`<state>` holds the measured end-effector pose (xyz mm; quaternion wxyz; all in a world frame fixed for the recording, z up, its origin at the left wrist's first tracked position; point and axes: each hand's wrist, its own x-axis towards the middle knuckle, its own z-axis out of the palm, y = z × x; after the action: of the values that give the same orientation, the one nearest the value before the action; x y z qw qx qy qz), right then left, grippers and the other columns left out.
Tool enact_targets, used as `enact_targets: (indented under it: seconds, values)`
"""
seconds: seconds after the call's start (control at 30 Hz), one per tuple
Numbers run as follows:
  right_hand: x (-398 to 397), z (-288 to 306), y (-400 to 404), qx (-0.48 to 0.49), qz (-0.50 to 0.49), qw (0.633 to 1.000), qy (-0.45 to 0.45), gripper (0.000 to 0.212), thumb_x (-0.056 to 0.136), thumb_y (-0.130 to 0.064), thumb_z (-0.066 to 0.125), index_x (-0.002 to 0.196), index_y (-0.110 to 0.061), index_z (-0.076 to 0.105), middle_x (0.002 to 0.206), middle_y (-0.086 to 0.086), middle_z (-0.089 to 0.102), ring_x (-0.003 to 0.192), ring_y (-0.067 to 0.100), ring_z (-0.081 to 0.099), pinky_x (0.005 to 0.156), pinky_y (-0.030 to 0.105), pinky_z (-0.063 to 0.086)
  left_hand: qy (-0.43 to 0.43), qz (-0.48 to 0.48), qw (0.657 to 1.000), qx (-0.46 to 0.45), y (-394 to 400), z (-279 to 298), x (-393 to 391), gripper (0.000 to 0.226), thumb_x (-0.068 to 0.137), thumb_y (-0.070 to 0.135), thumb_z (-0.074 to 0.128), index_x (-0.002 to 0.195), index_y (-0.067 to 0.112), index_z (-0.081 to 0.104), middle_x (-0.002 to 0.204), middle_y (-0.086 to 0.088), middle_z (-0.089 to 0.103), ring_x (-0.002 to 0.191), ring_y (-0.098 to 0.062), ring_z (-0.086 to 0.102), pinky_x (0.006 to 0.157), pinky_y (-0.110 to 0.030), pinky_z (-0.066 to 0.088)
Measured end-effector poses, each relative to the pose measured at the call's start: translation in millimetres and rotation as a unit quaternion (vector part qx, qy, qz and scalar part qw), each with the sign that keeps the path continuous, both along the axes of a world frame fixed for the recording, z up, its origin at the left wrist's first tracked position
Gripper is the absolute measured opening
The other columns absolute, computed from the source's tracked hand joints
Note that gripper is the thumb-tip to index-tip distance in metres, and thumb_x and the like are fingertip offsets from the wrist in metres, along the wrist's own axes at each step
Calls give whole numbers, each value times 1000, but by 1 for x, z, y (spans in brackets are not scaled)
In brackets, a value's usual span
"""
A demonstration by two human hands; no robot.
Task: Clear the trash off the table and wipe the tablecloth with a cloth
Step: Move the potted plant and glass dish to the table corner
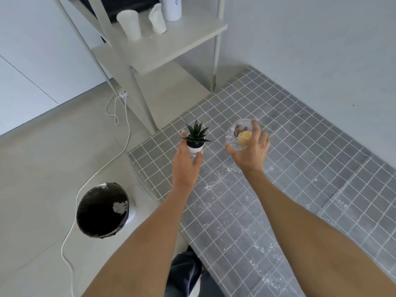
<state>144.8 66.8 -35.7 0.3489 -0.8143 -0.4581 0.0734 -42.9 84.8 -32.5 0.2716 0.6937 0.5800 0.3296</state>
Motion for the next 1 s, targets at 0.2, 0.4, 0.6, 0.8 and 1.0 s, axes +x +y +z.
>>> enact_targets:
  seconds: [0.2, 0.4, 0.6, 0.8, 1.0]
  values:
    - [6, -18, 42, -36, 40, 998, -12, 99, 64, -48, 77, 144, -26, 22, 131, 18, 38, 124, 38, 35, 106, 53, 33, -13, -14, 1000, 4, 30, -9, 22, 71, 91, 28, 62, 150, 17, 23, 133, -3, 56, 112, -21, 59, 93, -37, 51]
    - [16, -27, 80, -36, 52, 998, -21, 102, 62, -49, 79, 144, -25, 24, 129, 19, 40, 120, 37, 37, 104, 49, 33, -11, -18, 1000, 9, 53, -24, 38, 72, 92, 26, 60, 151, 15, 20, 133, -4, 56, 110, -23, 61, 89, -45, 53]
    - [28, -29, 108, -51, 89, 995, -14, 106, 64, -50, 82, 147, -27, 20, 136, 17, 37, 123, 34, 36, 106, 48, 34, -6, -15, 1000, -5, 74, -32, 46, 73, 91, 27, 60, 151, 14, 19, 135, -5, 54, 110, -24, 61, 90, -43, 53]
    - [35, -31, 116, -77, 119, 989, -48, 104, 72, -55, 74, 149, -26, 12, 151, 22, 21, 138, 41, 25, 111, 54, 29, 9, -14, 1000, -1, 81, -41, 52, 71, 92, 24, 59, 149, 7, 20, 129, -10, 57, 113, -24, 56, 103, -35, 43]
    - [35, -27, 112, -117, 125, 982, -74, 105, 77, -58, 68, 152, -21, 3, 157, 26, 3, 143, 44, 12, 115, 52, 18, 21, -29, 999, -1, 80, -38, 48, 72, 94, 32, 57, 150, 9, 17, 132, -10, 55, 119, -21, 52, 102, -27, 39]
